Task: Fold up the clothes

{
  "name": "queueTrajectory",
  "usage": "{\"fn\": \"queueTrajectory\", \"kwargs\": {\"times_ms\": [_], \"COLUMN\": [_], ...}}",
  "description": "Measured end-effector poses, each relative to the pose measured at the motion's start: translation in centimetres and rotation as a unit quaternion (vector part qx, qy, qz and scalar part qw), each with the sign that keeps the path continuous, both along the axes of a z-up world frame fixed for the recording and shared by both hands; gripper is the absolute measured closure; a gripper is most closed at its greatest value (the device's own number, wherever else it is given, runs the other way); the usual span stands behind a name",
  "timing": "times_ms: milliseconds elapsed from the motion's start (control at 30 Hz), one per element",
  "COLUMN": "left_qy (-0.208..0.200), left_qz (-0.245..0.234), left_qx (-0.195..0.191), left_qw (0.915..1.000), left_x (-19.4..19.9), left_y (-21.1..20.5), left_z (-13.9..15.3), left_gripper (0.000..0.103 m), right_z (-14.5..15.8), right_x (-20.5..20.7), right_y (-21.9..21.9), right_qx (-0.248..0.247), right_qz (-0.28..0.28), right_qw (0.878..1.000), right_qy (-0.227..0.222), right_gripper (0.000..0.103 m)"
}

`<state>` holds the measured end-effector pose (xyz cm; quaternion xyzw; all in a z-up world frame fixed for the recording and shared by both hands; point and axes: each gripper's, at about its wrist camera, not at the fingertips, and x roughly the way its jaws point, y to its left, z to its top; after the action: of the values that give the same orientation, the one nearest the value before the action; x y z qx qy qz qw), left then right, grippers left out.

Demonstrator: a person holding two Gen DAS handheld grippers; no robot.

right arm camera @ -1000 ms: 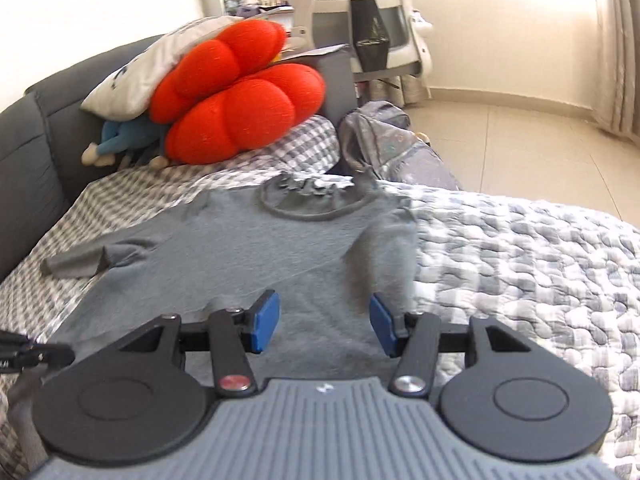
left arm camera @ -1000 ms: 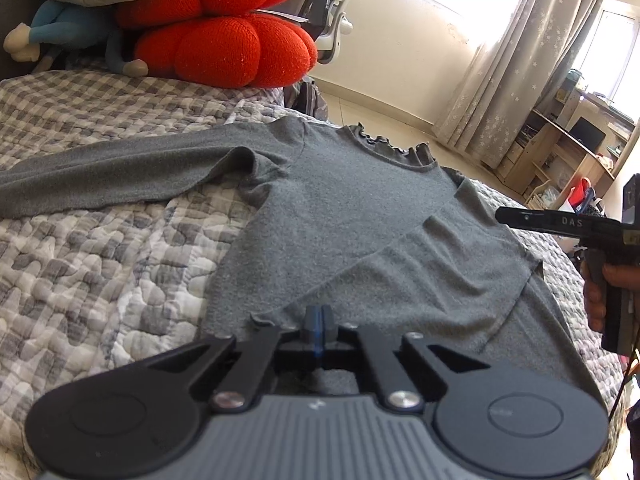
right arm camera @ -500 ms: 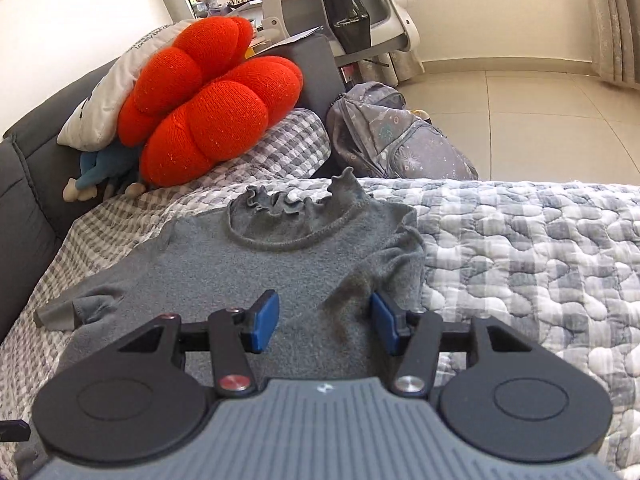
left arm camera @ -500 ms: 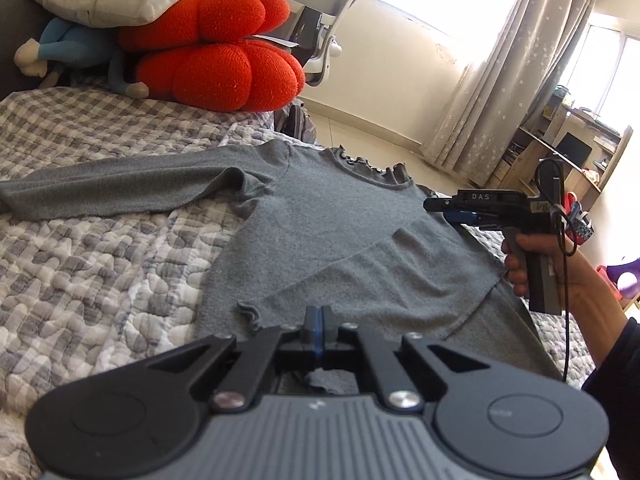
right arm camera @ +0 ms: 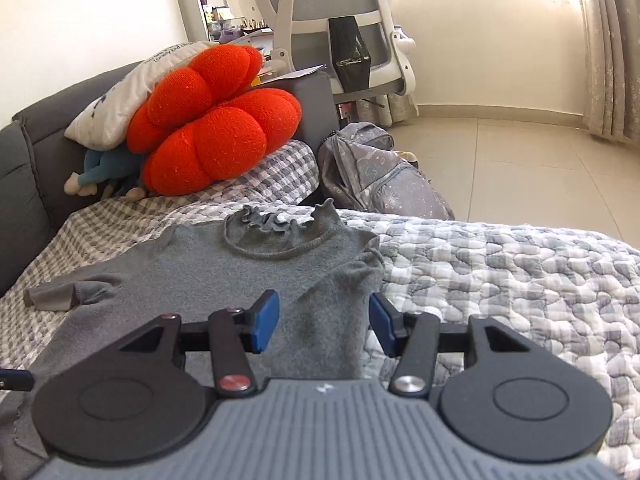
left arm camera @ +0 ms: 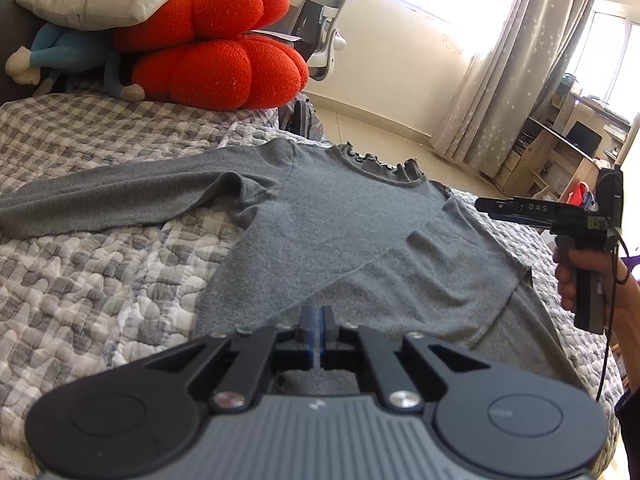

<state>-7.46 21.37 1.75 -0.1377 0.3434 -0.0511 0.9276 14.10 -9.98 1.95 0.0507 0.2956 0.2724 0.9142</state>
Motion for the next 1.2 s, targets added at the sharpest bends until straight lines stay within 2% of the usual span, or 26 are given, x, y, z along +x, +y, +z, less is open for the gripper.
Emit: {"fn": "queueTrajectory", "kwargs": {"times_ms": [67,133,200,333,400,467,600,633,733,900,1033,1133,1200], "left_qy": [0.013,0.016,0.016,0.016,0.016,0.017,0.017,0.017,0.013,0.01,0.014,0.013,0.012], "left_qz": [-0.001,0.0,0.002,-0.001,-0.002,-0.001,-0.006,-0.006,-0.002,0.014,0.028,0.035,0.04], "left_qx": [0.0,0.0,0.0,0.003,0.007,0.003,-0.008,-0.01,-0.019,-0.022,-0.019,-0.018,-0.018], "left_qw": [0.9999,0.9999,0.9999,0.9999,0.9998,0.9999,0.9998,0.9998,0.9997,0.9996,0.9993,0.9991,0.999], "left_x": [0.5,0.3,0.0,-0.7,-0.9,-1.1,-1.6,-1.7,-2.3,-3.1,-3.4,-3.7,-3.9], "left_y": [-0.1,-0.2,-0.2,-0.3,-0.4,-0.3,-0.5,-0.5,0.0,1.5,2.7,3.3,3.8], "left_z": [-0.6,-1.2,-1.3,-1.1,-1.0,-0.9,-0.8,-0.7,-0.4,0.2,0.3,0.4,0.5], "left_gripper": [0.103,0.103,0.103,0.103,0.103,0.103,0.103,0.103,0.103,0.103,0.102,0.102,0.102], "right_z": [-0.7,-1.9,-2.1,-1.3,-0.8,-0.3,-0.5,-1.0,-2.0,-1.9,-2.0,-1.7,-1.6], "right_x": [-1.0,-1.9,-3.2,-3.6,-3.9,-4.9,-6.0,-6.0,-6.3,-7.3,-9.4,-10.4,-11.5], "right_y": [-0.3,0.2,0.0,-0.5,0.7,3.1,7.8,9.4,12.6,14.3,15.3,15.7,16.7], "right_qx": [0.019,-0.012,-0.027,-0.029,-0.064,-0.111,-0.131,-0.15,-0.19,-0.175,-0.182,-0.155,-0.133], "right_qz": [0.034,0.043,0.046,0.022,0.012,0.013,0.076,0.09,0.09,0.102,0.095,0.088,0.114], "right_qw": [0.999,0.998,0.998,0.999,0.997,0.994,0.988,0.984,0.977,0.979,0.978,0.983,0.984], "right_qy": [0.034,0.051,0.024,0.037,0.03,-0.004,-0.016,-0.017,-0.041,-0.029,-0.046,-0.043,-0.04], "right_gripper": [0.049,0.051,0.051,0.053,0.052,0.05,0.05,0.05,0.049,0.049,0.049,0.049,0.049]}}
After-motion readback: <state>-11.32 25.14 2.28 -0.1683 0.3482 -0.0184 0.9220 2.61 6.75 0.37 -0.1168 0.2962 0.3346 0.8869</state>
